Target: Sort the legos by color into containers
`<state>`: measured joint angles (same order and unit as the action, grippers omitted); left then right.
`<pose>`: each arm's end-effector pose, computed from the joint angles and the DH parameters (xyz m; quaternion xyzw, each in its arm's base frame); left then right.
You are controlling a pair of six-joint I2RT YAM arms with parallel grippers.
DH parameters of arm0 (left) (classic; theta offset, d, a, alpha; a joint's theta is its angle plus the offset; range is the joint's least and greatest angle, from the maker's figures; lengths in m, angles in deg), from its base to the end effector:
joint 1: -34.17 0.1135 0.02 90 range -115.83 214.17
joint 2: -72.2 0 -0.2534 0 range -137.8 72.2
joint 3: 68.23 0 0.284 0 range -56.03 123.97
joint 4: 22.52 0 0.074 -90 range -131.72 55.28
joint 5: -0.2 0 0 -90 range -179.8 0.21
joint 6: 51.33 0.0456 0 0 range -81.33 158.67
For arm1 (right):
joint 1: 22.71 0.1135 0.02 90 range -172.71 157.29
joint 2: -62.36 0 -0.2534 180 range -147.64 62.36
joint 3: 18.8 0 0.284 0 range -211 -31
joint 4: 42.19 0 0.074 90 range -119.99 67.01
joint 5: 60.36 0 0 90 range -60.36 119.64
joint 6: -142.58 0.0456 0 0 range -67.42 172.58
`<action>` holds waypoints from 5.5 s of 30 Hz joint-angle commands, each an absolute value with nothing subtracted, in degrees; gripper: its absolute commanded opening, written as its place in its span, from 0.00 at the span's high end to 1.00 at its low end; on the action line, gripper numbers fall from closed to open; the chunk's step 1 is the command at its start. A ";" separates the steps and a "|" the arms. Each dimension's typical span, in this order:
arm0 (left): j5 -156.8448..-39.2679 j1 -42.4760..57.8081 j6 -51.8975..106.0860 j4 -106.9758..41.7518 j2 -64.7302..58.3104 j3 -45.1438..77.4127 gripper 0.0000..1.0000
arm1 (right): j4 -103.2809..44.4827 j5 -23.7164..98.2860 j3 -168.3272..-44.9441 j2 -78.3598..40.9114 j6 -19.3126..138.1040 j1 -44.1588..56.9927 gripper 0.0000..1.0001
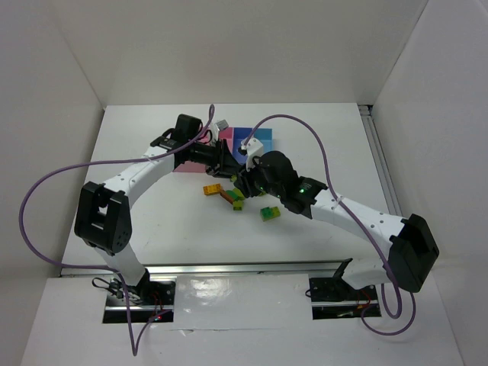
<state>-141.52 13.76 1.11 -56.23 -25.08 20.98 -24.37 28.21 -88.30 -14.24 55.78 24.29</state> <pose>0.3714 -0.1764 0.2569 0.0537 0.8387 -0.5264 0.1286 0.2406 0.2563 0.2745 -0.3082 0.7846 0.2186 0.4915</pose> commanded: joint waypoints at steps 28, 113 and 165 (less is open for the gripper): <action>-143.84 15.27 26.02 -74.79 -28.08 27.64 0.46 | -19.89 29.82 -88.83 -11.74 55.75 22.82 0.91; -76.79 11.66 11.08 -81.73 -54.79 66.92 1.00 | -19.62 13.73 -106.14 -32.63 73.67 6.48 0.81; -82.51 9.73 4.22 -75.85 -22.73 25.70 0.30 | -3.28 28.33 -91.04 -28.79 66.29 15.35 0.29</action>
